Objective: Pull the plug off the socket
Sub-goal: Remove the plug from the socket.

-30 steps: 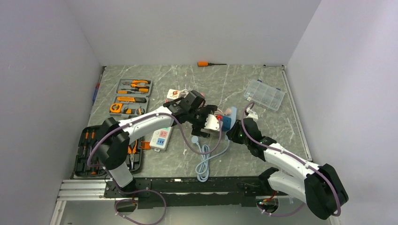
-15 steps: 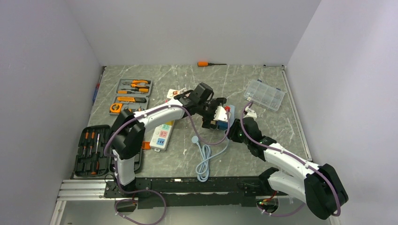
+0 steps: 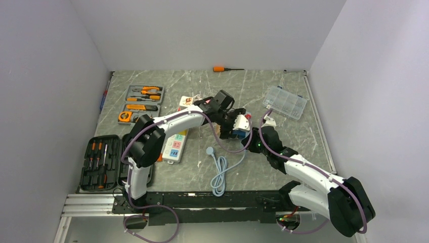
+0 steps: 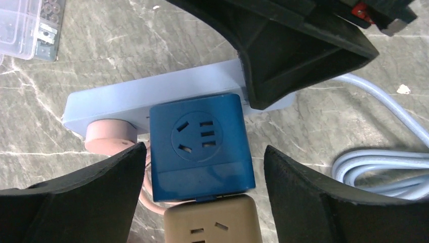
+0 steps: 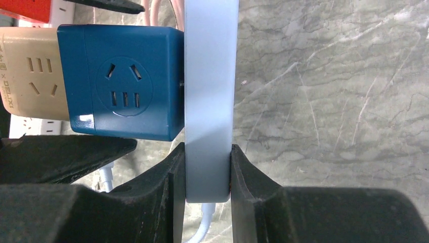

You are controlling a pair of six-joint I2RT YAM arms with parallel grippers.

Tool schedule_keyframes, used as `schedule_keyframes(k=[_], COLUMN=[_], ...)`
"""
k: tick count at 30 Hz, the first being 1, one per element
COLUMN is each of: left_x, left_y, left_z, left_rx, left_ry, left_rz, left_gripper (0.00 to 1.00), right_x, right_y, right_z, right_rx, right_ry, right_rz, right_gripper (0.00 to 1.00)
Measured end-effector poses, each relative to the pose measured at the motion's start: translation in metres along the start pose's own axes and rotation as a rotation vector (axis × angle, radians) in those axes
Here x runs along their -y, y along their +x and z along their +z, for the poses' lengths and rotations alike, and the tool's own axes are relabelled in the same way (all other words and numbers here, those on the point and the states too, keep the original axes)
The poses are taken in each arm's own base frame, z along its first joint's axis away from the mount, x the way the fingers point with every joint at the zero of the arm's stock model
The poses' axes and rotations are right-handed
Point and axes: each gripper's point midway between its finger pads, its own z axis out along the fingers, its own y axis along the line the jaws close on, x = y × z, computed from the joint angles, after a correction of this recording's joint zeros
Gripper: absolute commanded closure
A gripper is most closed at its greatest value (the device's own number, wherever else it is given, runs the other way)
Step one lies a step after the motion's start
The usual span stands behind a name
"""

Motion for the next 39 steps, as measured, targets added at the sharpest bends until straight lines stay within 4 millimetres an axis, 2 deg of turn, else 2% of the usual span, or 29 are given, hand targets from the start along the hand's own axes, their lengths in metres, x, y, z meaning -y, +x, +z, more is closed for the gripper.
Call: schedule_keyframes(k=[9,13,16,18,19,22,23,24,26,32,39], left_x=[0.002,-0.001,-0.002,-0.002,-0.002,-0.004,-0.004,-0.005,-0.006,-0.006,-0.007], left_y=[0.000,0.002,0.003,0.004,0.005,0.006,0.007,0.008,0.013,0.015,0.016], left_z=[0.007,0.008,0.009,0.010,0.010,0.010,0.011,0.011,0.012,0.011,0.010], left_rx=[-0.025,-0.053,-0.079,-0.097,-0.107,-0.131,-0.137,-0.144,-0.163,-0.169,-0.176], left_ry=[-0.007,-0.029,-0.047,-0.057,-0.059,-0.068,-0.069,-0.072,-0.079,-0.081,-0.084], left_rz=[-0.034,-0.023,-0.015,-0.009,-0.008,-0.008,-0.008,-0.005,-0.004,-0.010,-0.012], left_gripper=[0.27,0.51,0.74,0.92,0.98,1.00,1.00,1.00,1.00,1.00,1.00], right_x=[-0.004,-0.004,-0.002,-0.001,-0.001,0.001,-0.001,-0.003,-0.007,0.003,-0.008], right_y=[0.000,0.000,0.001,0.002,0.003,0.003,0.003,0.002,-0.001,-0.002,0.002], right_z=[0.000,0.000,0.000,0.000,0.000,0.001,0.003,0.003,0.005,0.010,0.012], right_rx=[-0.002,-0.005,-0.004,-0.007,-0.008,-0.011,-0.016,-0.016,-0.018,-0.038,-0.071], right_ry=[-0.020,-0.020,-0.015,-0.011,-0.011,-0.010,-0.019,-0.035,-0.073,-0.130,-0.197], right_rz=[0.002,0.002,0.005,0.004,0.005,0.012,0.026,0.041,0.057,0.156,0.157], right_gripper=[1.00,1.00,0.99,0.88,0.81,0.38,0.28,0.23,0.19,0.19,0.25])
